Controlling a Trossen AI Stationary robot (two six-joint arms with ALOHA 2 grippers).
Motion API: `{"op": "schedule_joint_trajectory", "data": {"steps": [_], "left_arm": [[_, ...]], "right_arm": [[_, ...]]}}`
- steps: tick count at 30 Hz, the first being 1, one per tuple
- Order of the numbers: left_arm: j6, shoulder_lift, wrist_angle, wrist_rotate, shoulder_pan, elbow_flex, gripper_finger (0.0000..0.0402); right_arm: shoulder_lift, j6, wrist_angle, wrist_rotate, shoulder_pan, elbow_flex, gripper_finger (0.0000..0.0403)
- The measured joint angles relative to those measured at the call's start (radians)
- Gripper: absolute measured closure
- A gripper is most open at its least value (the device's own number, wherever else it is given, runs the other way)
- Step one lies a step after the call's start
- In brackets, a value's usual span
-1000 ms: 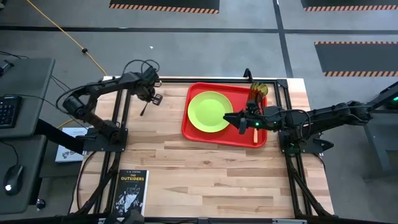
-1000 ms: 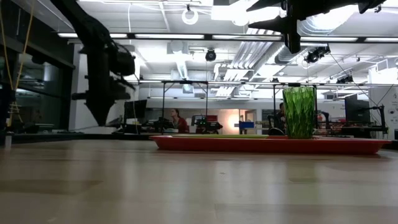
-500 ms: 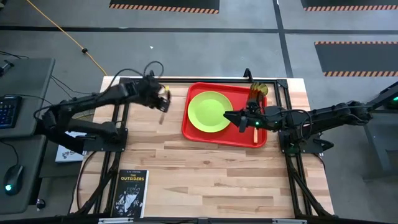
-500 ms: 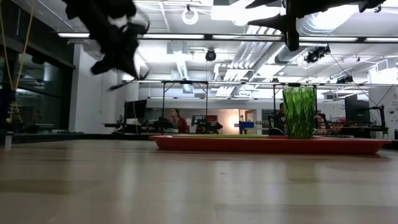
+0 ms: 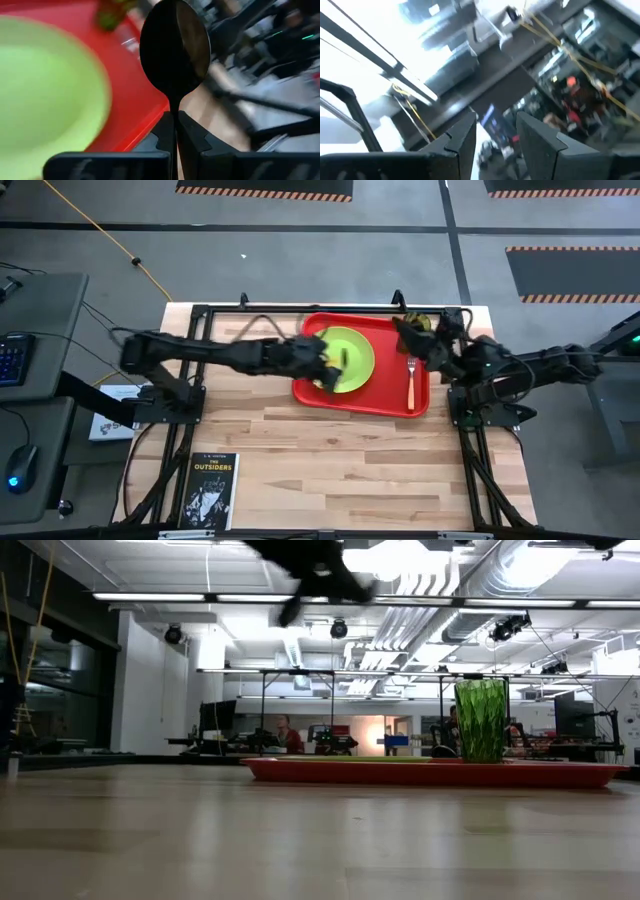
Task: Pick and place plate/cup/fork/spoon on tray
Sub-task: Put the black spoon to the right of the green plate on the red tray
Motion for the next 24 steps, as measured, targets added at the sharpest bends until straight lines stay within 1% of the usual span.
{"op": "schedule_joint_trajectory", "data": {"steps": [3, 5, 8, 12, 16, 21, 24], "left_arm": [[-0.01, 0.13, 0.186, 0.012, -0.013, 0.087, 0.0401], [-0.05, 0.215, 0.295, 0.041, -0.018, 0.138, 0.0401], [-0.136, 0.341, 0.376, 0.069, -0.019, 0.202, 0.0401], [-0.199, 0.479, 0.392, 0.047, -0.015, 0.288, 0.0401], [-0.262, 0.605, 0.389, 0.025, 0.005, 0.357, 0.0401], [-0.365, 0.711, 0.35, 0.036, 0.031, 0.394, 0.0401], [-0.375, 0.75, 0.341, 0.057, 0.044, 0.397, 0.0401]], "right_arm": [[-0.039, -0.02, 0.005, 0.025, 0.0, 0.0, 0.0269], [-0.057, -0.022, 0.004, 0.04, 0.0, 0.0, 0.0269], [-0.07, -0.035, 0.002, 0.06, 0.0, 0.0, 0.0269], [-0.069, -0.048, -0.016, 0.066, 0.0, 0.0, 0.0269], [-0.068, -0.041, -0.082, 0.086, 0.0, 0.0, 0.0269], [-0.065, 0.01, -0.154, 0.111, 0.0, 0.0, 0.0269], [-0.066, 0.031, -0.179, 0.112, 0.0, 0.0, 0.0269]]}}
